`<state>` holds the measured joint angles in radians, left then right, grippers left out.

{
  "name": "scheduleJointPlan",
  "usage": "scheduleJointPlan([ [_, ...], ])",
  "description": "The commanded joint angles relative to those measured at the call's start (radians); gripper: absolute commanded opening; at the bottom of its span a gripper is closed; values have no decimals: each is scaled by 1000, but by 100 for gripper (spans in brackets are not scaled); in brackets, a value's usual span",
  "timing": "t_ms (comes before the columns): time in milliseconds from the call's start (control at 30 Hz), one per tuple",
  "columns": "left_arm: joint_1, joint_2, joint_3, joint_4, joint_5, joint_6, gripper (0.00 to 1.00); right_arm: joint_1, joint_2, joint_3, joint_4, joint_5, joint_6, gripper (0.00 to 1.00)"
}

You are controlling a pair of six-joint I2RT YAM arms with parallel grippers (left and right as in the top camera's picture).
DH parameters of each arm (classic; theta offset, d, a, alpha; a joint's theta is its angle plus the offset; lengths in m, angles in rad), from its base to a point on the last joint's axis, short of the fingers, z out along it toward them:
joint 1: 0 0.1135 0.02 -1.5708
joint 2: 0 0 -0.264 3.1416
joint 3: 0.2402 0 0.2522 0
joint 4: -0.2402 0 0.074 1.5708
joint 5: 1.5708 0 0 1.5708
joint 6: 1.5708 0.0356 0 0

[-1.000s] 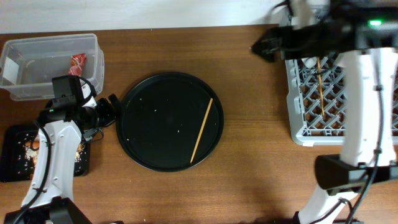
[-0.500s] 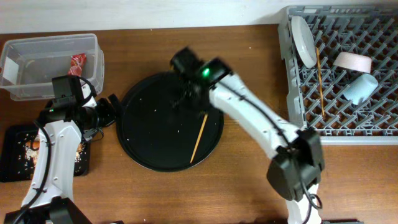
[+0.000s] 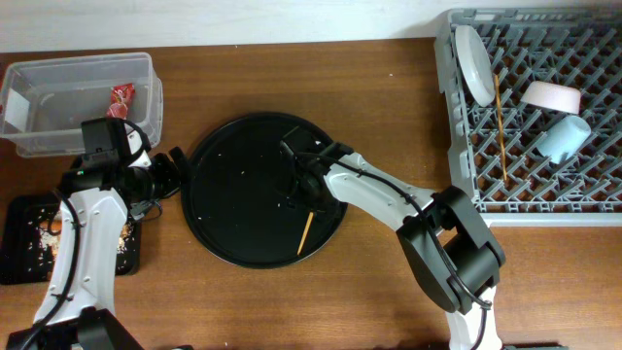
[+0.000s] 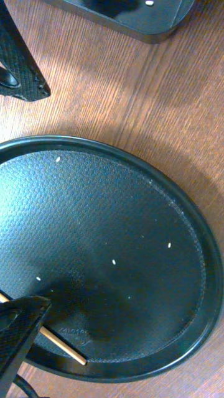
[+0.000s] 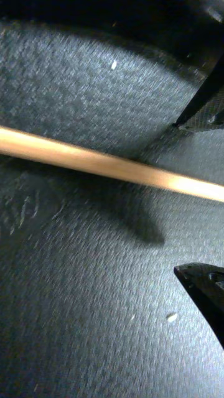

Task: Sort waste into correct bins and load items into the dishwasher rack
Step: 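Return the right gripper to the tray and grasp the remaining chopstick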

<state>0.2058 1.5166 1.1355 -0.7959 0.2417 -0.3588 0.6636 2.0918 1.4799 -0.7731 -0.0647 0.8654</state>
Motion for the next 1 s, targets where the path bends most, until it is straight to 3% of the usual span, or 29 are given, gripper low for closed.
scheduleJointPlan([
  [0, -2, 3, -1, 2, -3, 16, 99, -3, -3, -7, 14, 16, 24, 64],
  [233, -2, 3, -1, 2, -3, 16, 99, -3, 3, -7, 7, 60, 60, 53],
  [700, -2, 3, -1, 2, -3, 16, 99, -1, 57, -6, 3, 101, 68, 51],
  [800, -2, 3, -1, 2, -3, 16, 99, -1, 57, -6, 3, 104, 68, 40],
  [967, -2, 3, -1, 2, -3, 16, 99, -1, 57, -6, 3, 128, 68, 34],
])
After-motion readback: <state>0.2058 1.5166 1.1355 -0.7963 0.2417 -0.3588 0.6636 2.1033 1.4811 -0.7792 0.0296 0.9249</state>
